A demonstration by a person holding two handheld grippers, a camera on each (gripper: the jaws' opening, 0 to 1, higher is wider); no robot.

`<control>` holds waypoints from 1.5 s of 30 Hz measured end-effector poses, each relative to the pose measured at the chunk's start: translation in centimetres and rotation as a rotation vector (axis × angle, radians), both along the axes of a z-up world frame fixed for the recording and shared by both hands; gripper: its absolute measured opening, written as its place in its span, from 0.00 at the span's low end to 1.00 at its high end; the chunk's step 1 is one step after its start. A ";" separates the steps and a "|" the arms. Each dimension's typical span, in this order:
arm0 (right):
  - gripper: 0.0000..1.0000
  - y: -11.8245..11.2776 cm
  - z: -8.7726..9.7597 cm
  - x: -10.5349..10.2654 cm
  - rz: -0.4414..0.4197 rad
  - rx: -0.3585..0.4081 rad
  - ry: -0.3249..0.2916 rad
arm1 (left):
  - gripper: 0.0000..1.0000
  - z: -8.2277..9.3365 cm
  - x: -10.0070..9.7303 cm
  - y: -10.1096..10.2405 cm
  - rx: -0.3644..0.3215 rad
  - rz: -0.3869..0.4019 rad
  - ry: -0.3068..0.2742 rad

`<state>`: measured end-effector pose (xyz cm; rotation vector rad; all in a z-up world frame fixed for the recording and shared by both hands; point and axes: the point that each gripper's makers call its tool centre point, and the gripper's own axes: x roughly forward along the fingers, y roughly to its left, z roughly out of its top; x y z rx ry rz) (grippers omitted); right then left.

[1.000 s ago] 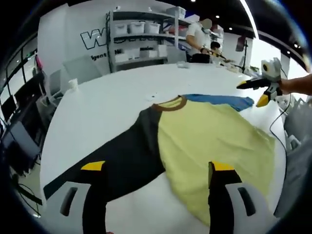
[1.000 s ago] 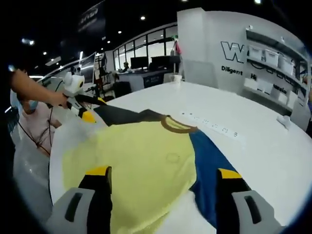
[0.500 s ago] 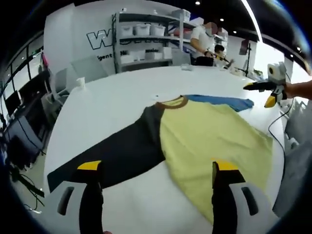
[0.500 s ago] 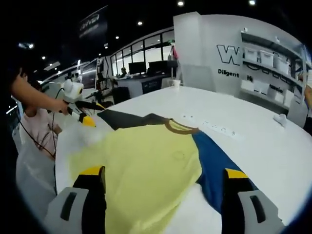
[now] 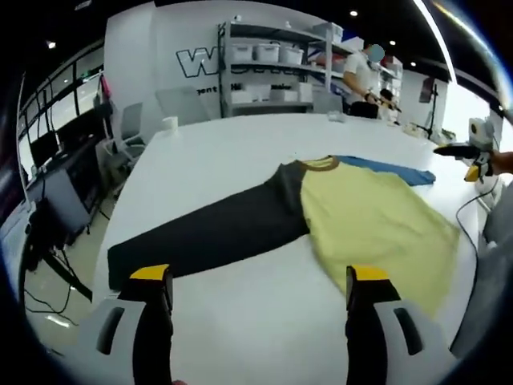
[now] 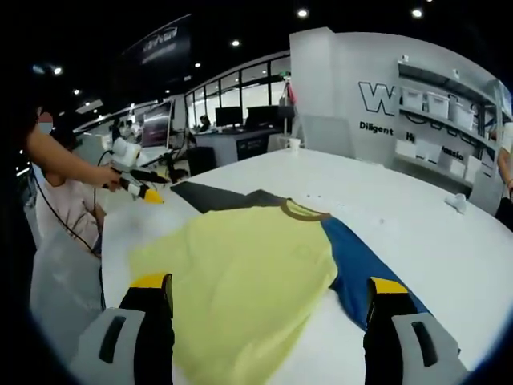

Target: Fold the garment on the visible template until the final outline fits inside the template.

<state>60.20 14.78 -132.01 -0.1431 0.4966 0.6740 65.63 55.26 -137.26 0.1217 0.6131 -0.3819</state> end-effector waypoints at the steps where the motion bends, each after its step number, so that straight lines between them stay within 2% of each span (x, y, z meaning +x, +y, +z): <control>1: 0.99 0.0 0.1 -0.3 0.001 0.000 -0.002 | 0.89 -0.1 -0.1 0.5 -0.003 0.014 0.000; 16: 0.99 0.0 0.9 -3.1 0.011 -0.013 -0.023 | 0.81 -1.0 0.5 4.9 0.006 0.110 0.021; 28: 0.99 -0.7 1.3 -5.4 -0.027 0.002 -0.026 | 0.70 -2.2 2.4 8.6 -0.079 0.258 0.049; 38: 0.99 -1.3 1.0 -6.2 -0.057 -0.002 -0.013 | 0.61 -3.0 3.2 10.0 -0.078 0.290 0.058; 45: 0.99 -1.6 1.1 -6.5 -0.069 -0.001 -0.011 | 0.51 -3.7 3.9 12.1 -0.065 0.341 0.062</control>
